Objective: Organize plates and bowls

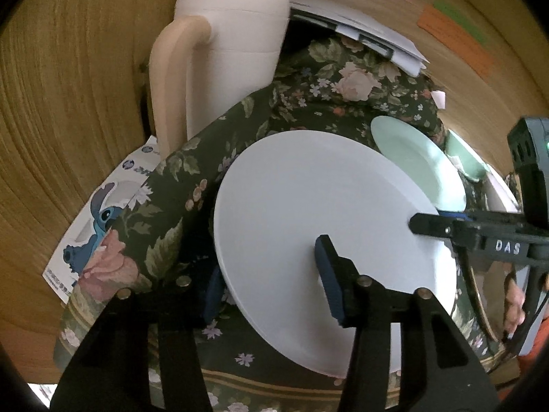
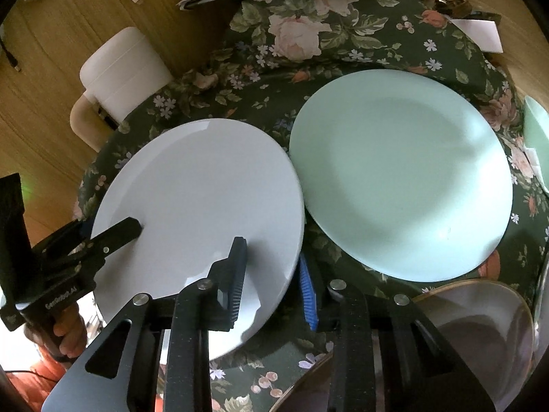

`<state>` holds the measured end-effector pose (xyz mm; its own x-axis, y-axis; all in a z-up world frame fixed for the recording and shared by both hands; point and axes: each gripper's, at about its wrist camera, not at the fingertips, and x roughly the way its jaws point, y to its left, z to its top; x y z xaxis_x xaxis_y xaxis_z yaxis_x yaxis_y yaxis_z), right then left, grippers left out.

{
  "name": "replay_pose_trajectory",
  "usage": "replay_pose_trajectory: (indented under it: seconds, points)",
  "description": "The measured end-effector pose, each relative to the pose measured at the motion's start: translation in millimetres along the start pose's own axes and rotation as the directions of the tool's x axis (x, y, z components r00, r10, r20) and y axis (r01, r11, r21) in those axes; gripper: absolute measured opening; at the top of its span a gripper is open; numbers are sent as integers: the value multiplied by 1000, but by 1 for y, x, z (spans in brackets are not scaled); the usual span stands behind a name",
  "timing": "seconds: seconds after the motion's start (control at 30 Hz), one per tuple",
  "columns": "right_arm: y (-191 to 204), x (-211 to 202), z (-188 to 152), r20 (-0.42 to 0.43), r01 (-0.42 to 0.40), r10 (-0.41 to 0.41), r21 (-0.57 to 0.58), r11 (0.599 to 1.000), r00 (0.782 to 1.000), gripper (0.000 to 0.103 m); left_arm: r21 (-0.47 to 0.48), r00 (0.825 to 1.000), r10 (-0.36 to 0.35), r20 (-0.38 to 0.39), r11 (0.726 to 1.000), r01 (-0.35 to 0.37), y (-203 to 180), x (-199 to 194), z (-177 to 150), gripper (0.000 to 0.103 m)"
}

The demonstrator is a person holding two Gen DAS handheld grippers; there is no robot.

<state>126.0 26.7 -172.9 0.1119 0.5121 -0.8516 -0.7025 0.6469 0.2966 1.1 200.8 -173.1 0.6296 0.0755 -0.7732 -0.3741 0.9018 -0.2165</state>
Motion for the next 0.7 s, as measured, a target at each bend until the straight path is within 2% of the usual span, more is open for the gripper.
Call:
replay_pose_trajectory:
  seconds: [0.27,0.7]
  points:
    - [4,-6,-4,21,22,-21,-25,999,1000,26,-10,1000,-6,-13,1000,6,0,-2,2,50]
    - [-3,-40,-11,98,21,-19,-15,1000,995,26,34,999,-22,33,999,21,-18,-16,6,50]
